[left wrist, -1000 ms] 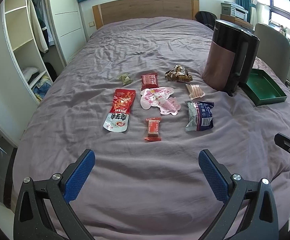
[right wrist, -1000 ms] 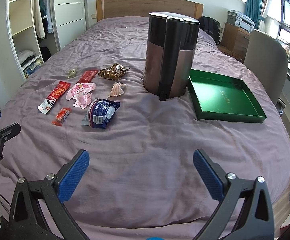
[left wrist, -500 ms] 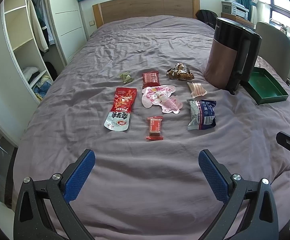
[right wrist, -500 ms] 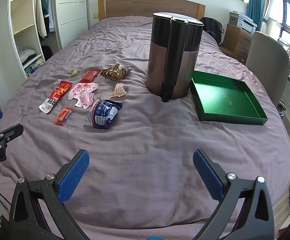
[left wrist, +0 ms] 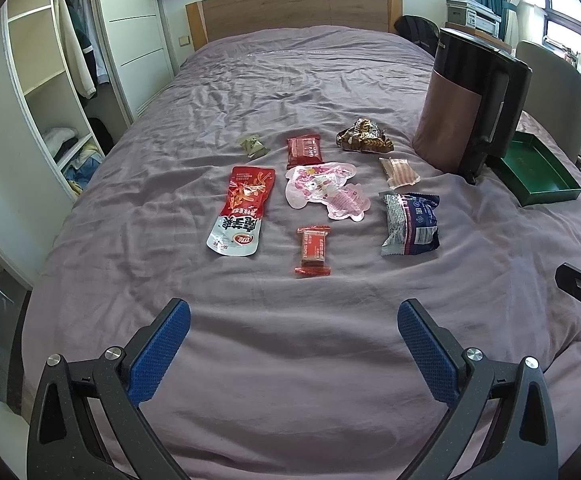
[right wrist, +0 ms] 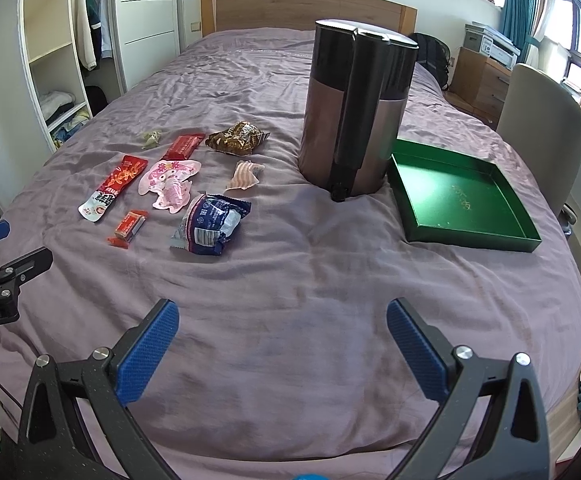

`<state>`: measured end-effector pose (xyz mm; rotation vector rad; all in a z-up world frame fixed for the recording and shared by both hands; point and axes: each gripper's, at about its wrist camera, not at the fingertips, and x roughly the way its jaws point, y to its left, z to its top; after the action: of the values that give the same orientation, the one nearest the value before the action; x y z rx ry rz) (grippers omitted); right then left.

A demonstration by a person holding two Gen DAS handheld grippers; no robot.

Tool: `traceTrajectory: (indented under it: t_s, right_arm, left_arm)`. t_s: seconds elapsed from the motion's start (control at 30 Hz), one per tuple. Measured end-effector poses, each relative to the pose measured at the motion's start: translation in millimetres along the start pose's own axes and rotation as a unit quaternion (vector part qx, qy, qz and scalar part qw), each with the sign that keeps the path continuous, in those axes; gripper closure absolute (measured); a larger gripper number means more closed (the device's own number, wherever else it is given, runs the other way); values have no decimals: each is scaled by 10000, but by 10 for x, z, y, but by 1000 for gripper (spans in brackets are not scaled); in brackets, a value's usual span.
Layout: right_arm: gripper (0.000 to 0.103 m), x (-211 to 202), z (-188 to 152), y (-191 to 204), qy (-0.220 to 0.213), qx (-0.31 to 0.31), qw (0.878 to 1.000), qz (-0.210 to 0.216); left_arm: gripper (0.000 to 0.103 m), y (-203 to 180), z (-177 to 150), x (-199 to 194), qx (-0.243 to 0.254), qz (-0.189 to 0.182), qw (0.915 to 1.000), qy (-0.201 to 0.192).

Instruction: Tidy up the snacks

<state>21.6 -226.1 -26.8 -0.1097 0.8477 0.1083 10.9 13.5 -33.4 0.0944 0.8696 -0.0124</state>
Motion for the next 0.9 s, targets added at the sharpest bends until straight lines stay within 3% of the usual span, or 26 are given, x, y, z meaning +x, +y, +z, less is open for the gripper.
traceTrajectory:
  t_s: [0.47,0.63,0.9]
  right_arm:
    - [0,134,14,38,151,-42,9999,-9]
    - [0,255,58,73,219,-20,9997,48]
    - [0,560,233,266,339,-70,9991,263]
  left_arm:
    - [1,-58,-8,131,161,63,9998,61]
    - [1,-45,-51,335,262,-57,9985,472]
    - [1,469,-78,685,-635,-201,9929,989]
